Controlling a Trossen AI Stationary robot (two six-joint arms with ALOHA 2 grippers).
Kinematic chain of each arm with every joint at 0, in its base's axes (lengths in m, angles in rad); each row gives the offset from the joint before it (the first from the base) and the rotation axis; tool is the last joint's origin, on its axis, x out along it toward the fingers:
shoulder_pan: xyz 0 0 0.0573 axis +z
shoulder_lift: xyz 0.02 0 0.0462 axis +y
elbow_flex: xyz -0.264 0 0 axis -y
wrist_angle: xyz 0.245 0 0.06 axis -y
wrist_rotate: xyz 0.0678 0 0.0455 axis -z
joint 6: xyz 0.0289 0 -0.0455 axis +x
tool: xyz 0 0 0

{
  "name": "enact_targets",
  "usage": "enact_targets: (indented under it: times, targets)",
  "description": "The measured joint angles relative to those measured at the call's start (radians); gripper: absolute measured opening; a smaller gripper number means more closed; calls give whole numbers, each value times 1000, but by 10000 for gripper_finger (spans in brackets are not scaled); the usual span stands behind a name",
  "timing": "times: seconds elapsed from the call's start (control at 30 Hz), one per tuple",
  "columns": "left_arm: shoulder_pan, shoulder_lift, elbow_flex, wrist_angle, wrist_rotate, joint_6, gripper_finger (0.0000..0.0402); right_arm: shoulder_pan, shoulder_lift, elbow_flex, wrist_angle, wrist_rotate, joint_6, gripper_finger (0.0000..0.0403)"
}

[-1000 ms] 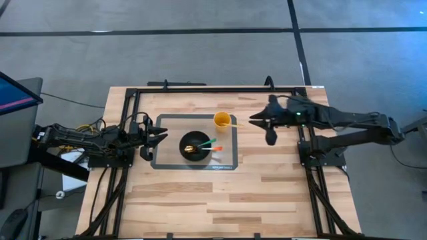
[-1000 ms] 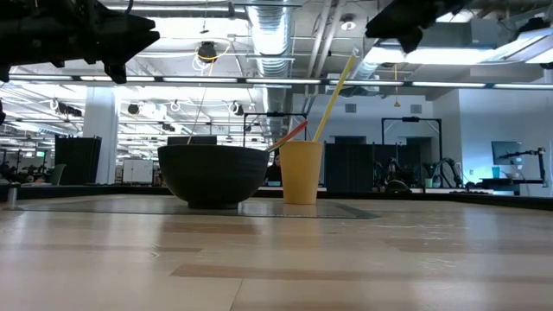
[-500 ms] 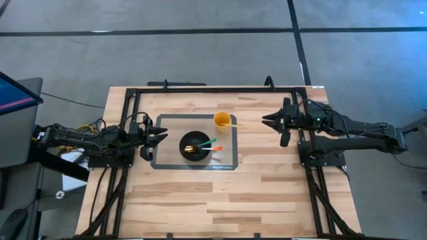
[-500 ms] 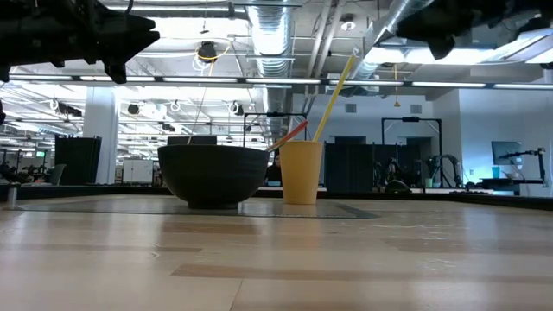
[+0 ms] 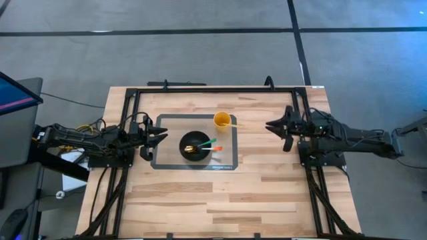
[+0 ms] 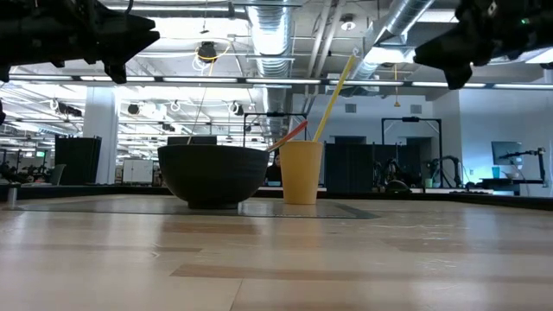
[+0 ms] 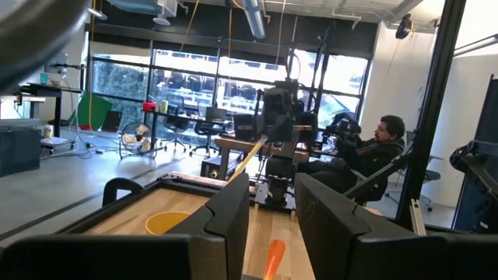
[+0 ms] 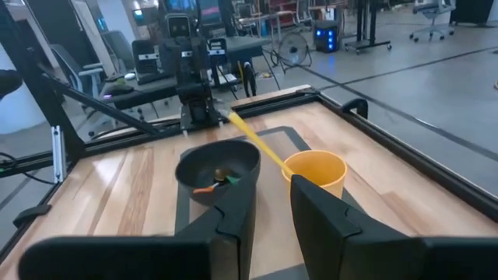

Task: Pick & Place Utensil
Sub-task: Return to Home Position

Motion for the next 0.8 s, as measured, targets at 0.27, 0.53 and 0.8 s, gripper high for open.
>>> enact_targets:
  times: [0.27,0.53,0.8]
  targets:
    - [0,0,0,0,0,0,106,0,-154,-99,2,0,11,77]
    - [0,0,0,0,0,0,106,0,-303,-193,-9,0,19,77]
    - [0,0,0,0,0,0,106,0,-353,-253,-9,0,26,77]
